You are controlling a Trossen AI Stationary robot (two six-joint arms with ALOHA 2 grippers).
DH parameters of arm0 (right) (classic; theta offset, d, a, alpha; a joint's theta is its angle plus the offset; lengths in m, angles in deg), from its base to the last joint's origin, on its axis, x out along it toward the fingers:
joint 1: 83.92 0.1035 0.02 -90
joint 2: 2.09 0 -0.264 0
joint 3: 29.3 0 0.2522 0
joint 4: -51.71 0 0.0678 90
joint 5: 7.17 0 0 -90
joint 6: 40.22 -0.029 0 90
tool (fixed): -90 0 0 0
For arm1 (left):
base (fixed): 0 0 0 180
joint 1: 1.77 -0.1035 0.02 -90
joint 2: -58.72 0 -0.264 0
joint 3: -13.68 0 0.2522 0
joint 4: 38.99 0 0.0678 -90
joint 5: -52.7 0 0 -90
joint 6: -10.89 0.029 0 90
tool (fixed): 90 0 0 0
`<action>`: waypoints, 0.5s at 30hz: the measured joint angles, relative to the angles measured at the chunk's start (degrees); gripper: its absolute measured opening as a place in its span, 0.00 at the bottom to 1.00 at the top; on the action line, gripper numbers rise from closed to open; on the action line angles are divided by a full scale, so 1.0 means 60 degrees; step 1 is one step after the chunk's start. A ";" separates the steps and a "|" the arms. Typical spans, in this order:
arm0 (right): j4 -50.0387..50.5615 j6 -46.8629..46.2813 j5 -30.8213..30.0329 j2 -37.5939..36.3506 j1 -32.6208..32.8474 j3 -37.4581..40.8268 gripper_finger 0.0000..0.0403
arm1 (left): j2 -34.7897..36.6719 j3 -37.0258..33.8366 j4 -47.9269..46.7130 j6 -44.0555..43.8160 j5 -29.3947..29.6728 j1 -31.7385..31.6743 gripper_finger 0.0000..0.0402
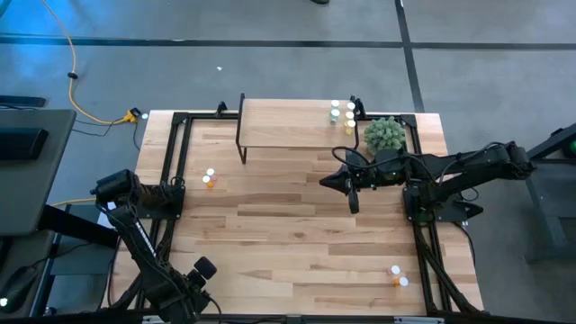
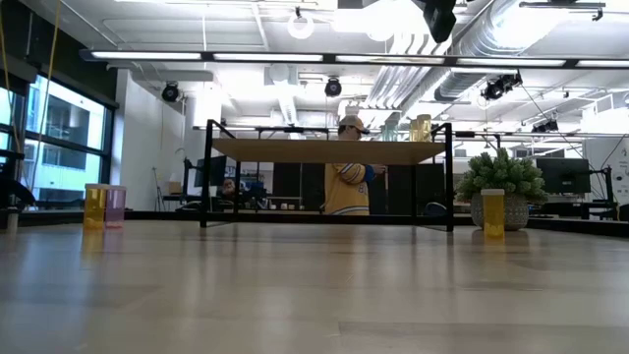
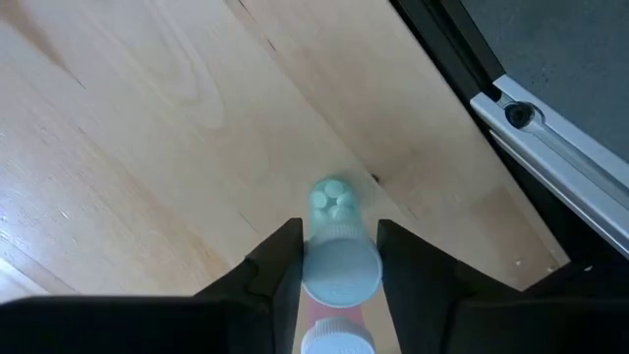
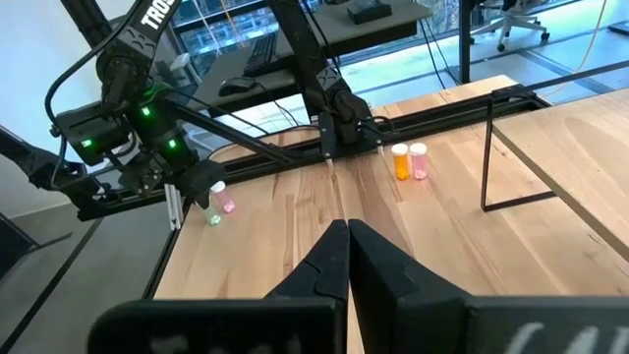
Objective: Pick and place medicine bottles onto shelf by color
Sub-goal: Put the blue pill bottle on the shelf aligned with the other blue pill bottles
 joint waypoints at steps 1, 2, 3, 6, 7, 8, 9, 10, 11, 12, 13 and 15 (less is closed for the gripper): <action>0.0000 0.0002 0.0000 0.0000 0.0000 0.0000 0.00 | 0.0000 0.0000 0.0000 0.0000 0.0000 -0.0003 0.28; 0.0000 0.0037 0.0000 0.0000 0.0000 0.0000 0.00 | 0.0000 0.0000 0.0000 0.0000 -0.0003 -0.0030 0.28; 0.0000 0.0049 -0.0004 0.0000 0.0000 0.0000 0.00 | 0.0004 0.0000 0.0000 0.0000 -0.0031 -0.0062 0.28; 0.0000 0.0066 -0.0004 0.0000 0.0000 0.0000 0.00 | 0.0219 -0.0015 -0.0050 -0.0001 -0.0147 -0.0173 0.28; 0.0000 0.0068 -0.0004 0.0000 0.0000 0.0000 0.00 | 0.0364 -0.0015 -0.0047 -0.0003 -0.0179 -0.0254 0.28; 0.0002 0.0069 -0.0004 0.0000 0.0000 0.0000 0.00 | 0.0503 -0.0015 -0.0049 0.0000 -0.0211 -0.0358 0.28; 0.0000 0.0069 -0.0004 0.0000 0.0000 0.0000 0.00 | 0.0655 -0.0015 -0.0058 0.0014 -0.0204 -0.0465 0.28; 0.0000 0.0069 -0.0004 0.0000 0.0000 0.0000 0.00 | 0.0844 -0.0015 -0.0086 0.0073 -0.0197 -0.0578 0.28; 0.0001 0.0068 -0.0004 0.0000 0.0000 0.0000 0.00 | 0.1084 -0.0015 -0.0109 0.0180 -0.0175 -0.0693 0.28; 0.0000 0.0069 -0.0004 0.0000 -0.0003 0.0000 0.00 | 0.1373 -0.0015 -0.0116 0.0288 -0.0161 -0.0847 0.28; 0.0000 0.0069 -0.0004 0.0000 0.0000 0.0000 0.00 | 0.1657 -0.0012 -0.0114 0.0401 -0.0156 -0.1038 0.29; 0.0000 0.0069 -0.0004 0.0000 0.0000 0.0000 0.00 | 0.2201 -0.0011 -0.0150 0.0650 -0.0036 -0.1440 0.29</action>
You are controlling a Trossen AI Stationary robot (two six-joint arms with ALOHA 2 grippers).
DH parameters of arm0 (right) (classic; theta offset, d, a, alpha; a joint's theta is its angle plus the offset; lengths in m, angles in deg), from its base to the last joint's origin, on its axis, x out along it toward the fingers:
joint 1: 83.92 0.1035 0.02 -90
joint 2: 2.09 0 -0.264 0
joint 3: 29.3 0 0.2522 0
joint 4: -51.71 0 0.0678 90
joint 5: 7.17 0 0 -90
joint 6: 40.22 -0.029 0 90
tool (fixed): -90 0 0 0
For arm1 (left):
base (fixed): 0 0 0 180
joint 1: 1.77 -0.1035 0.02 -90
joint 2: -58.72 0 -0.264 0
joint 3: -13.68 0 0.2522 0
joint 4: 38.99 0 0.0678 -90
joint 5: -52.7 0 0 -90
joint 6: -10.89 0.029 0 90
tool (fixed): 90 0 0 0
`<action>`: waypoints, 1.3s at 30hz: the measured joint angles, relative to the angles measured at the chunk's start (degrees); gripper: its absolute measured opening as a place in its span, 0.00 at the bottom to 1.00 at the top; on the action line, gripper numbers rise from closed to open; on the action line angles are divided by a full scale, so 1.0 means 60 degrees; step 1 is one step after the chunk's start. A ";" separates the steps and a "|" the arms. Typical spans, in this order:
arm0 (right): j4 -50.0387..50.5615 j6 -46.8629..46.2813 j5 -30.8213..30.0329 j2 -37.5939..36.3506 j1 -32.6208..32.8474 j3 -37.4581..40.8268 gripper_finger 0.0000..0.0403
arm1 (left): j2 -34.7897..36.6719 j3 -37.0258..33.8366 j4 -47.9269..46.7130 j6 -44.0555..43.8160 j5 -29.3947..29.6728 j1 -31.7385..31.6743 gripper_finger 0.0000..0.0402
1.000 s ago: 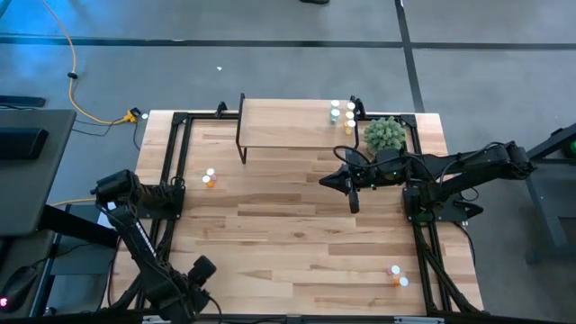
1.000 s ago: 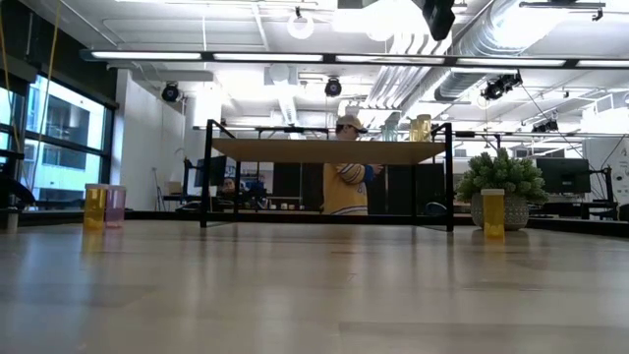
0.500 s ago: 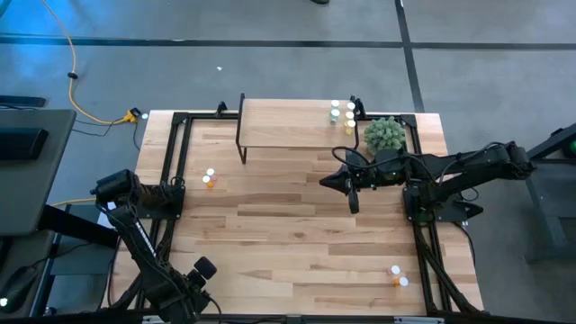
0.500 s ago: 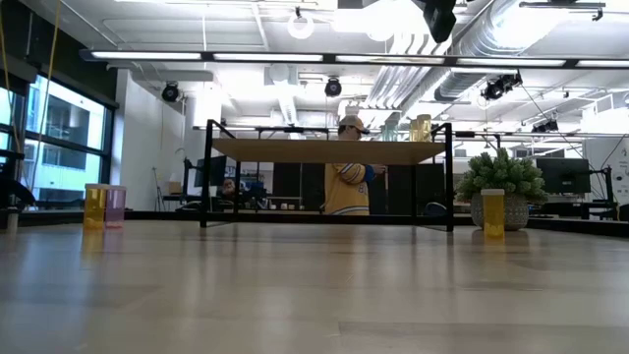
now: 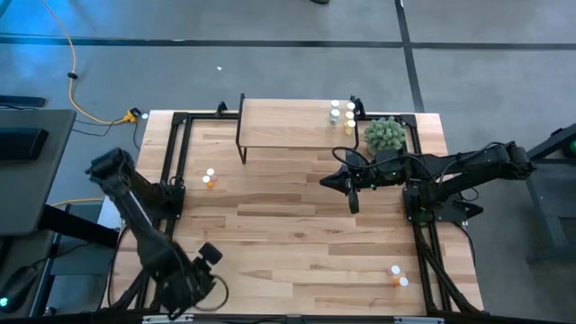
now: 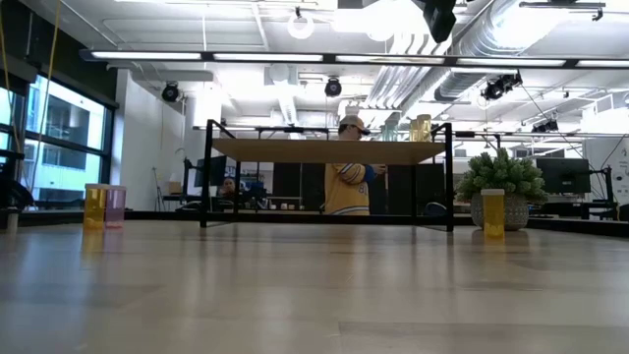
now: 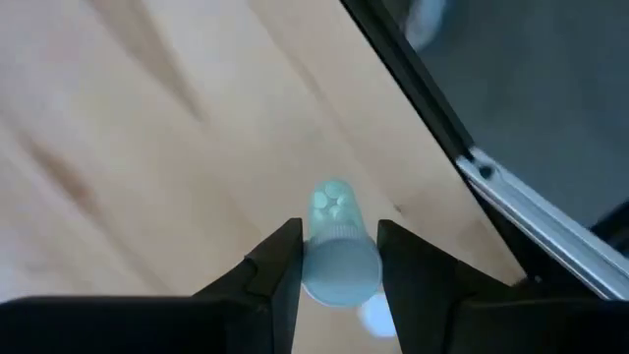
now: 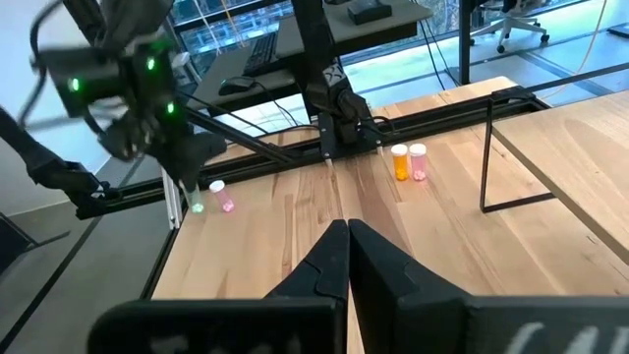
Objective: Pick and place medicine bottles onto shelf by color
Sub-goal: Put the blue pill bottle on the shelf aligned with the other blue pill bottles
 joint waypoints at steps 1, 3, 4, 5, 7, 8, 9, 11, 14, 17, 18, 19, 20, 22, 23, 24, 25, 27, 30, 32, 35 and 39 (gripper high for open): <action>-0.0004 0.0000 0.0000 0.0000 0.0000 0.0000 0.00 | 0.0298 0.0000 -0.0034 0.0132 0.0110 -0.0246 0.29; -0.0003 0.0000 0.0003 0.0000 0.0000 0.0000 0.00 | 0.0963 0.0004 -0.0025 0.0456 0.0393 -0.0826 0.29; -0.0004 0.0000 0.0004 0.0000 0.0000 0.0000 0.00 | 0.1289 0.0004 -0.0035 0.0668 0.0518 -0.1136 0.29; -0.0004 0.0000 0.0004 0.0000 -0.0001 0.0000 0.00 | 0.1573 0.0004 -0.0028 0.0889 0.0670 -0.1464 0.29; -0.0004 0.0000 0.0004 0.0000 0.0000 0.0000 0.00 | 0.2100 0.0004 -0.0032 0.1238 0.1041 -0.2219 0.29; -0.0005 0.0000 0.0004 0.0000 0.0000 0.0000 0.00 | 0.2344 0.0004 -0.0025 0.1398 0.1231 -0.2601 0.29; -0.0008 0.0000 0.0004 0.0000 0.0000 0.0000 0.00 | 0.2577 0.0004 -0.0028 0.1605 0.1393 -0.3000 0.29; -0.0028 0.0000 0.0007 0.0000 0.0000 0.0000 0.00 | 0.2955 0.0004 0.0079 0.2061 0.1681 -0.3831 0.29; -0.0222 0.0000 0.0004 0.0000 0.0000 0.0000 0.00 | 0.3368 0.0004 0.0483 0.2851 0.2117 -0.5022 0.29; -0.0587 0.0001 -0.0030 0.0024 0.0000 0.0000 0.00 | 0.3695 0.0004 0.1453 0.3574 0.2316 -0.6174 0.29; -0.0776 0.0001 -0.0088 0.0047 0.0000 0.0000 0.00 | 0.3772 0.0006 0.1920 0.3766 0.2310 -0.6539 0.29; -0.0956 0.0000 -0.0160 0.0082 0.0000 0.0000 0.00 | 0.3841 0.0011 0.2377 0.3883 0.2306 -0.6889 0.29; -0.1185 0.0004 -0.0198 0.0120 0.0000 0.0000 0.00 | 0.3900 0.0011 0.2783 0.3943 0.2297 -0.7219 0.29; -0.1626 0.0001 -0.0200 0.0199 -0.0017 0.0000 0.00 | 0.3933 0.0013 0.3723 0.4093 0.2286 -0.7807 0.29; -0.1836 -0.0052 -0.0200 0.0258 -0.0051 0.0000 0.00 | 0.3926 0.0018 0.4159 0.4194 0.2259 -0.8057 0.29; -0.2014 -0.0209 -0.0197 0.0337 -0.0093 -0.0010 0.00 | 0.3917 0.0018 0.4485 0.4285 0.2215 -0.8298 0.29; -0.2099 -0.0401 -0.0197 0.0397 -0.0156 -0.0015 0.00 | 0.3915 0.0018 0.4865 0.4334 0.2138 -0.8522 0.29; -0.2450 -0.0754 -0.0202 0.0573 -0.0321 -0.0015 0.02 | 0.3898 0.0018 0.5583 0.4340 0.1832 -0.8879 0.29; -0.2964 -0.0810 -0.0235 0.0772 -0.0465 -0.0015 0.10 | 0.3762 0.0017 0.6182 0.4041 0.1434 -0.9234 0.29; -0.3175 -0.0641 -0.0231 0.0818 -0.0536 -0.0015 0.19 | 0.3756 0.0004 0.6360 0.3733 0.1238 -0.9393 0.29; -0.3315 -0.0447 -0.0295 0.0816 -0.0647 -0.0015 0.36 | 0.3795 0.0018 0.6449 0.3287 0.1107 -0.9441 0.29; -0.2598 0.0270 -0.0439 0.0873 -0.0697 -0.0382 0.58 | 0.3784 0.0018 0.6367 0.2844 0.0822 -0.9426 0.29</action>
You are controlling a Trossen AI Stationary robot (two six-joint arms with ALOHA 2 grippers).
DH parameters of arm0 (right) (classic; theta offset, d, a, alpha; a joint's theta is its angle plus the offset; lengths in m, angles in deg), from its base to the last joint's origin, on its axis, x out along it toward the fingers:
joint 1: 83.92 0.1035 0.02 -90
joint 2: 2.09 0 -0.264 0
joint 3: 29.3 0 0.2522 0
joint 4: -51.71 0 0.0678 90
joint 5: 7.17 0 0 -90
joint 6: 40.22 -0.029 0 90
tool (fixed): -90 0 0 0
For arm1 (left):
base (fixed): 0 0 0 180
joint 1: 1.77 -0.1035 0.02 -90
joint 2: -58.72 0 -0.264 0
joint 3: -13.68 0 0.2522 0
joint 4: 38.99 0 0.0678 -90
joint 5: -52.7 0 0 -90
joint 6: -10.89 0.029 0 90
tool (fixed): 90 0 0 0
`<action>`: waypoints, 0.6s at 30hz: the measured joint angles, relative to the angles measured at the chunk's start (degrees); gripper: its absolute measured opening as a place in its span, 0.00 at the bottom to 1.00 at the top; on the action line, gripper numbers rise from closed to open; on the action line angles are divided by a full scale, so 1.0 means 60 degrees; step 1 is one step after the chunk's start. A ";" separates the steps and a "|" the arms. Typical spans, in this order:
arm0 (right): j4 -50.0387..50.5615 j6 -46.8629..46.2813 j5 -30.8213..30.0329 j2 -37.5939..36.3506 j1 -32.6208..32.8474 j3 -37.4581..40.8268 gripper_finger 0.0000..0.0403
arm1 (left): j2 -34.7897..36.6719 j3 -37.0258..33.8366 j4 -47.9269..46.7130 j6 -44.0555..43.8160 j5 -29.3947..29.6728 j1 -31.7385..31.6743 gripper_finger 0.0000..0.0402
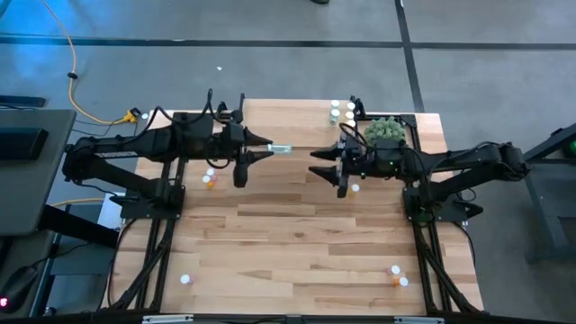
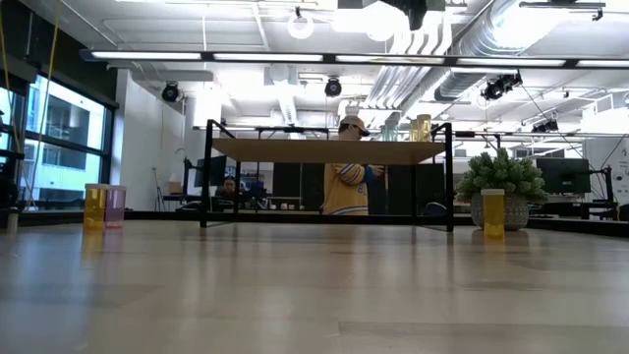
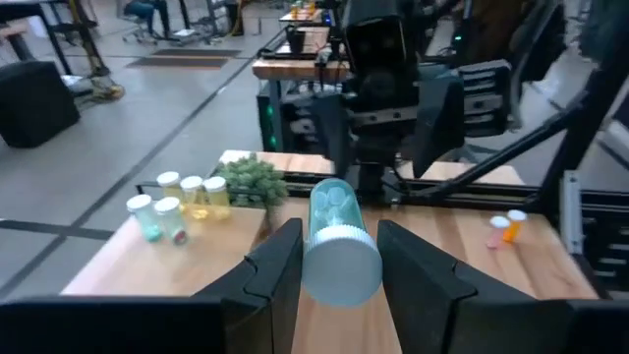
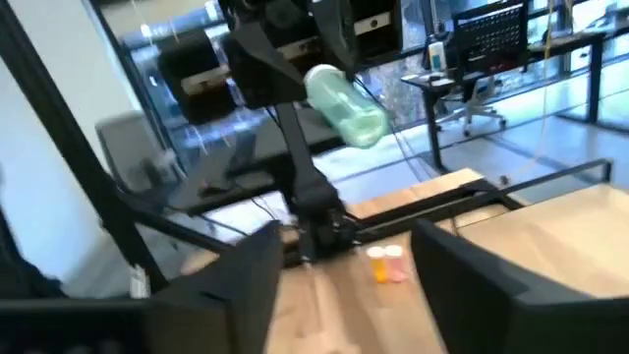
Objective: Pick and place medicine bottles onto shelf by color
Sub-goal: Put the blue pill bottle on the shelf aligned with the other blue pill bottles
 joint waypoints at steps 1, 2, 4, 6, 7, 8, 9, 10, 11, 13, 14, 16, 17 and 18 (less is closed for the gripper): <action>0.0400 0.0296 0.0002 0.0079 0.0006 -0.0265 0.62 | 0.0000 -0.0003 -0.0028 -0.0038 -0.0089 0.0000 0.29; 0.0909 0.0595 -0.0069 0.0161 0.0008 -0.0554 0.66 | -0.0015 0.0000 -0.0092 -0.0081 -0.0134 0.0000 0.29; 0.2112 0.1087 -0.0443 0.0400 0.0015 -0.1210 0.70 | -0.0157 0.0000 -0.0102 -0.0080 -0.0100 0.0018 0.29; 0.3508 0.1366 -0.0778 0.0578 0.0005 -0.1929 0.72 | -0.0319 -0.0007 -0.0105 -0.0097 0.0095 0.0018 0.29; 0.4117 0.1417 -0.0962 0.0625 0.0002 -0.2297 0.72 | -0.0388 -0.0006 -0.0013 -0.0092 0.0209 0.0018 0.29; 0.4741 0.1501 -0.1179 0.0638 -0.0011 -0.2655 0.72 | -0.0483 0.0048 -0.0045 -0.0088 0.0297 -0.0012 0.29; 0.5338 0.1597 -0.1397 0.0649 -0.0016 -0.2973 0.72 | -0.0613 0.0132 -0.0125 -0.0088 0.0341 -0.0038 0.29; 0.5863 0.1718 -0.1577 0.0658 -0.0017 -0.3281 0.72 | -0.0774 0.0231 -0.0196 -0.0086 0.0394 -0.0072 0.29; 0.6391 0.1797 -0.1742 0.0663 -0.0017 -0.3552 0.72 | -0.0955 0.0326 -0.0350 -0.0078 0.0402 -0.0106 0.29; 0.7354 0.1892 -0.1845 0.0668 -0.0050 -0.4073 0.72 | -0.1352 0.0585 -0.0724 0.0032 0.0410 -0.0159 0.29; 0.7714 0.1909 -0.1833 0.0668 -0.0074 -0.4290 0.72 | -0.1570 0.0772 -0.0892 0.0126 0.0422 -0.0195 0.29; 0.8308 0.1812 -0.1736 0.0657 -0.0117 -0.4589 0.72 | -0.1989 0.1174 -0.1640 0.0323 0.0488 -0.0265 0.29; 0.8473 0.1785 -0.1722 0.0657 -0.0134 -0.4633 0.72 | -0.2232 0.1385 -0.1921 0.0417 0.0504 -0.0309 0.29; 0.8554 0.1758 -0.1659 0.0664 -0.0144 -0.4634 0.72 | -0.2495 0.1604 -0.2280 0.0503 0.0503 -0.0348 0.29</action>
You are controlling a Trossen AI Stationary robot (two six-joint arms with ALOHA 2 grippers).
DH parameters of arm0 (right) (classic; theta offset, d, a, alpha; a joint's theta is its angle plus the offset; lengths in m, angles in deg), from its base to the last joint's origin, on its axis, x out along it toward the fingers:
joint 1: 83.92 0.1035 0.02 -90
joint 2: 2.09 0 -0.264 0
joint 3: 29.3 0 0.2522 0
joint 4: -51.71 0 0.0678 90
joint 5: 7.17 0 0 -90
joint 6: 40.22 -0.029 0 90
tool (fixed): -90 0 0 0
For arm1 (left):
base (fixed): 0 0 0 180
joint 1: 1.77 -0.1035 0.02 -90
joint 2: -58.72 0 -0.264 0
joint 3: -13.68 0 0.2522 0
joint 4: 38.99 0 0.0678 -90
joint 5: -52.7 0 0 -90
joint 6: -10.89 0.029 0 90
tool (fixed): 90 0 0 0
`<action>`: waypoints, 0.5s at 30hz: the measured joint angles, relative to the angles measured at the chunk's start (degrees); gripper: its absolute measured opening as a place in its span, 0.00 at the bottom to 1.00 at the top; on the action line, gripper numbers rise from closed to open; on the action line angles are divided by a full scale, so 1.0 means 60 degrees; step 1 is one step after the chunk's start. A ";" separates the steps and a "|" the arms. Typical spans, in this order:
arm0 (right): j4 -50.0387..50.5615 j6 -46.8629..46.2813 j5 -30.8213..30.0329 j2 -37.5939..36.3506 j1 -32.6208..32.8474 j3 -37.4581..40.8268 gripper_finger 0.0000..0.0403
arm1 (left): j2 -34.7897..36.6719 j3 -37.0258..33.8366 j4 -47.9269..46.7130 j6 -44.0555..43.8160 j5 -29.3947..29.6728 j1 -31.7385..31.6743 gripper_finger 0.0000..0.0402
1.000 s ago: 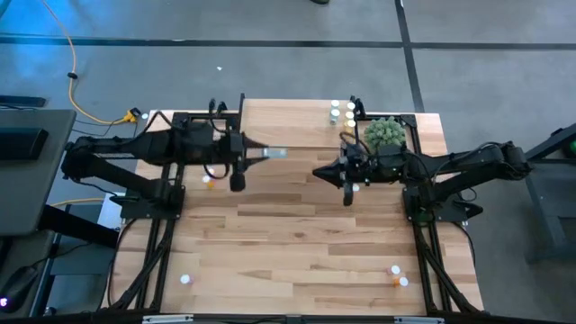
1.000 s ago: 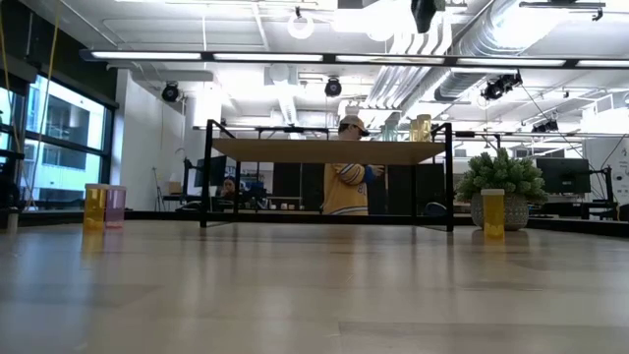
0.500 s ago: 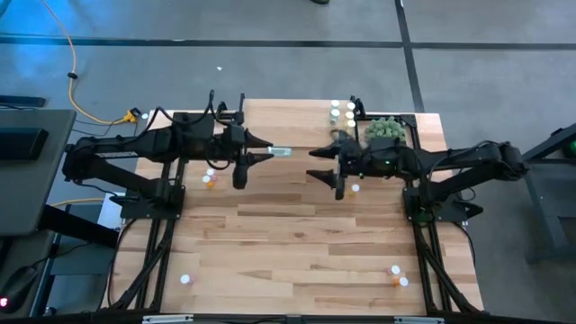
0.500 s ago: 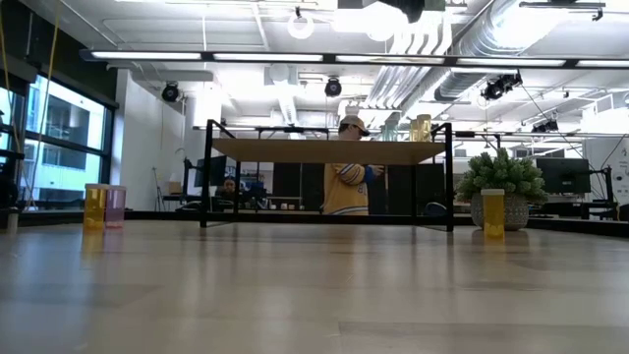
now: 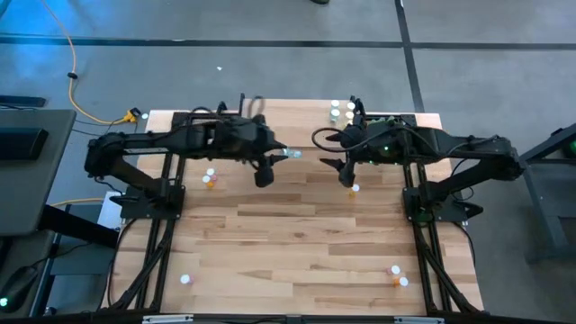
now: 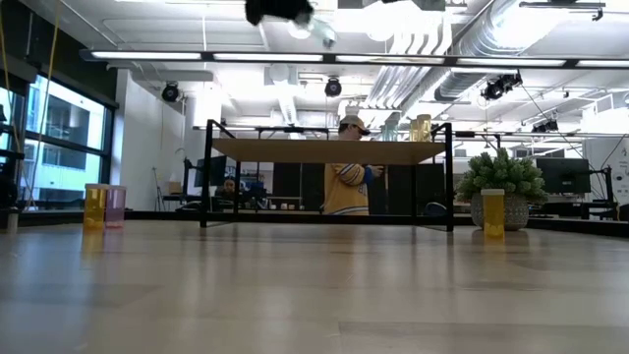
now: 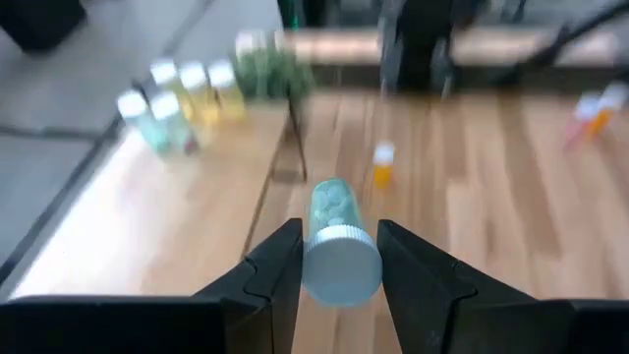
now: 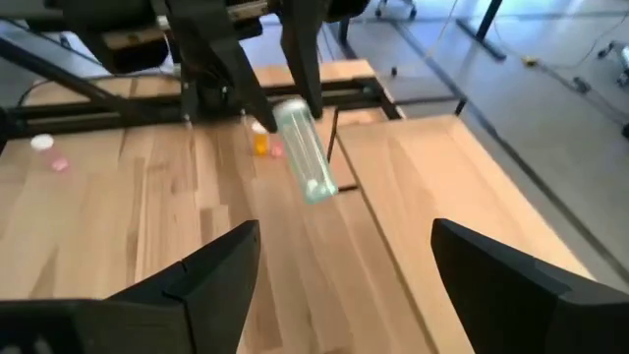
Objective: Pick and place medicine bottles onto shelf by color
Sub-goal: Put the blue pill bottle on the shelf aligned with the other blue pill bottles
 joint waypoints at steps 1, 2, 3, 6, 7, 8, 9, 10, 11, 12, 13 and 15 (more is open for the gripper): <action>0.0031 -0.0003 0.0068 0.0012 -0.0031 0.0006 0.72 | -0.0257 0.0166 -0.0339 0.0099 -0.0005 -0.0036 0.29; 0.0047 -0.0013 0.0142 0.0059 -0.0048 0.0007 0.72 | -0.0503 0.0319 -0.0580 0.0210 -0.0010 -0.0058 0.29; 0.0047 -0.0038 0.0237 0.0125 -0.0071 0.0007 0.72 | -0.0727 0.0459 -0.0751 0.0326 -0.0032 -0.0078 0.29; 0.0119 -0.0244 0.0826 0.0505 -0.0156 0.0008 0.72 | -0.1210 0.0808 -0.1152 0.0921 -0.0035 -0.0083 0.29; 0.0120 -0.0358 0.1103 0.0680 -0.0180 0.0011 0.72 | -0.1342 0.0879 -0.1187 0.1125 -0.0036 -0.0069 0.29; 0.0097 -0.0371 0.1275 0.0873 -0.0210 0.0011 0.72 | -0.1435 0.0899 -0.1208 0.1299 -0.0068 -0.0040 0.29; 0.0043 -0.0362 0.1376 0.1082 -0.0218 0.0011 0.72 | -0.1510 0.0899 -0.1208 0.1456 -0.0075 -0.0006 0.29; 0.0012 -0.0326 0.1378 0.1301 -0.0219 0.0014 0.72 | -0.1547 0.0899 -0.1156 0.1599 -0.0079 0.0046 0.29; -0.0031 -0.0252 0.1377 0.1514 -0.0221 0.0018 0.72 | -0.1556 0.0901 -0.1113 0.1725 -0.0085 0.0099 0.29; -0.0098 -0.0197 0.1377 0.1712 -0.0226 0.0020 0.72 | -0.1548 0.0913 -0.1100 0.1824 -0.0083 0.0141 0.29; -0.0171 -0.0167 0.1360 0.1894 -0.0249 0.0022 0.72 | -0.1511 0.0917 -0.1079 0.1897 -0.0084 0.0187 0.29; -0.0416 -0.0184 0.1361 0.2201 -0.0285 0.0022 0.72 | -0.1442 0.0918 -0.1084 0.1920 -0.0072 0.0272 0.29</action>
